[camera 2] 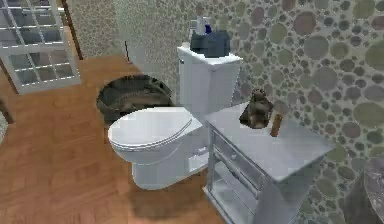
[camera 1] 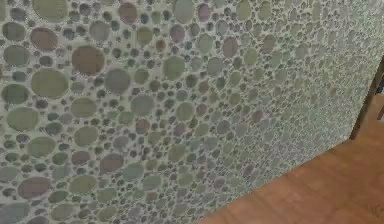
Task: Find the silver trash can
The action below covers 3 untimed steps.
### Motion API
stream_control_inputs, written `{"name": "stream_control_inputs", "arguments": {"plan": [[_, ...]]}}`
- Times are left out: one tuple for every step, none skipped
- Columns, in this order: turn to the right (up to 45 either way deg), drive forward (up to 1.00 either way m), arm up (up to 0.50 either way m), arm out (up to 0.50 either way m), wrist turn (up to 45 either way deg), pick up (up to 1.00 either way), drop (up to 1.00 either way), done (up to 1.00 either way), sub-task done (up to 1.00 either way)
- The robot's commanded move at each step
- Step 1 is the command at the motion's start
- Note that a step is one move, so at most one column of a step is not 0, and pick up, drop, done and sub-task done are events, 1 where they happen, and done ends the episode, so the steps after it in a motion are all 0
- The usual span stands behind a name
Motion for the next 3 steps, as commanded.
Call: {"name": "stream_control_inputs", "arguments": {"plan": [[45.0,0.00,0.00,0.00,0.0,0.00,0.00,0.00,0.00],[3.0,0.00,0.00,0.00,0.0,0.00,0.00,0.00,0.00],[0.0,0.95,0.00,0.00,0.0,0.00,0.00,0.00,0.00]]}}
